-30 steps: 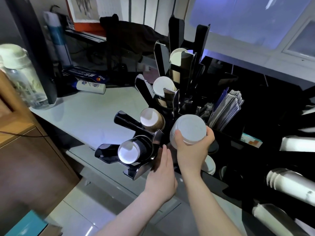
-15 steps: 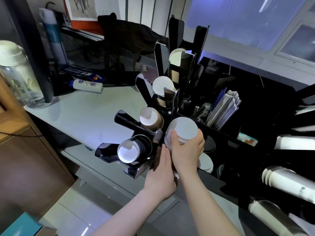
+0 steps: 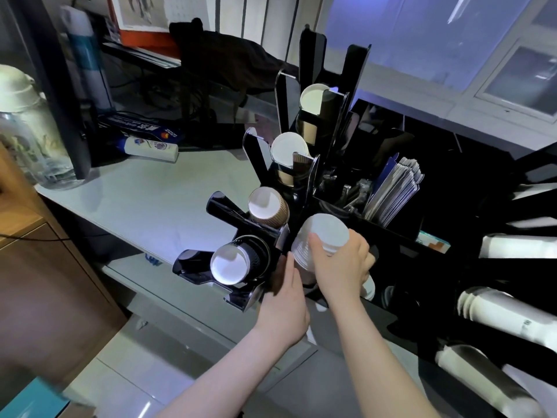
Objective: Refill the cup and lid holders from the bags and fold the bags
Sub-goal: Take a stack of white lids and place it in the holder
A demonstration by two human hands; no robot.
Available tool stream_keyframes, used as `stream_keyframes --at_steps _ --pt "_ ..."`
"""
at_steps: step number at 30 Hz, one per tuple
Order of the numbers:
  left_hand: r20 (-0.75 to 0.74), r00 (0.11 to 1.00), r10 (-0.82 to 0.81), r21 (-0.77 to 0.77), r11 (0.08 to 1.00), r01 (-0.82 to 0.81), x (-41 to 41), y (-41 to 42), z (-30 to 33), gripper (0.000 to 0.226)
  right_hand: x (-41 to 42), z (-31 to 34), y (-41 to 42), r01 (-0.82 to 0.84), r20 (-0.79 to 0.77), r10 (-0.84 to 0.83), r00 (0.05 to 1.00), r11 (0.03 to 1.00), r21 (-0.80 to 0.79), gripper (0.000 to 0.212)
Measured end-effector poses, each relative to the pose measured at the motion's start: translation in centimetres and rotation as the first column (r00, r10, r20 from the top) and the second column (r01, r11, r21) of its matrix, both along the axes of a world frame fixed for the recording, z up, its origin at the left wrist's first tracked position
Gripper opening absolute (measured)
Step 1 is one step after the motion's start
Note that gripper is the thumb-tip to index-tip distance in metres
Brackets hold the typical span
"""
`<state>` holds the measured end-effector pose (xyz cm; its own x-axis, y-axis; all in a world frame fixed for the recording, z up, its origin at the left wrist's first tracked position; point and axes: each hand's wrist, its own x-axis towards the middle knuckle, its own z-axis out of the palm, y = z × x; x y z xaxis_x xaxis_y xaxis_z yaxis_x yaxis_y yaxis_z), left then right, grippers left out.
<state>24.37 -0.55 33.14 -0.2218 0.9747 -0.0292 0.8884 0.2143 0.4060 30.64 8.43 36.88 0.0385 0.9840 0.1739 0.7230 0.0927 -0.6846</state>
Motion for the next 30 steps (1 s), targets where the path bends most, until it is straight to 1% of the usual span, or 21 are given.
stream_keyframes --at_steps 3,6,8,10,11,13,18,22,24,27,30 --pt "-0.023 1.0 -0.005 -0.012 1.0 0.004 0.0 0.0 0.0 0.075 0.8 -0.9 0.2 -0.074 0.038 0.076 0.996 0.995 -0.063 0.089" --pt "-0.027 1.0 -0.015 0.006 1.0 0.015 0.0 0.0 0.0 0.071 1.3 -2.0 -0.7 -0.176 0.053 0.178 0.983 0.983 -0.05 0.086" --pt "-0.023 0.999 -0.027 0.014 1.0 0.027 -0.1 0.0 -0.1 0.071 1.5 -2.4 -1.2 -0.196 0.037 0.195 0.98 0.98 0.032 0.074" --pt "-0.024 0.999 -0.031 0.018 0.999 0.032 -0.1 0.0 -0.2 0.07 1.8 -2.6 -1.2 -0.235 0.094 0.225 0.97 0.964 0.12 0.054" --pt "-0.027 0.999 -0.029 0.017 0.999 0.029 -0.1 0.0 -0.3 0.069 1.9 -2.6 -1.1 -0.264 0.146 0.244 0.959 0.956 0.132 0.045" --pt "-0.039 0.999 -0.03 0.016 0.999 0.03 -0.2 -0.1 -0.4 0.067 2.1 -2.8 -0.9 -0.3 0.217 0.27 0.938 0.947 0.115 0.038" --pt "-0.059 0.997 -0.052 0.001 0.999 0.052 0.0 -0.3 -0.5 0.065 2.3 -2.6 -0.1 -0.292 0.287 0.269 0.919 0.955 0.041 0.038" --pt "-0.027 0.998 -0.053 -0.003 0.999 0.053 -0.4 -0.1 -0.1 0.075 2.3 -1.8 0.6 -0.323 0.293 0.319 0.901 0.946 -0.036 0.041" --pt "0.0 0.998 -0.061 -0.003 0.998 0.061 -0.6 -0.1 0.0 0.075 2.4 -1.7 0.3 -0.341 0.259 0.337 0.905 0.94 -0.034 0.045" --pt "0.011 0.997 -0.075 0.014 0.997 0.075 -0.6 -0.3 0.0 0.073 2.6 -1.5 -0.9 -0.324 0.092 0.321 0.943 0.946 0.019 0.05" --pt "0.003 0.994 -0.105 0.059 0.993 0.105 -0.5 -0.8 0.1 0.072 2.7 -1.1 -2.3 -0.291 -0.013 0.293 0.956 0.955 0.063 0.049"
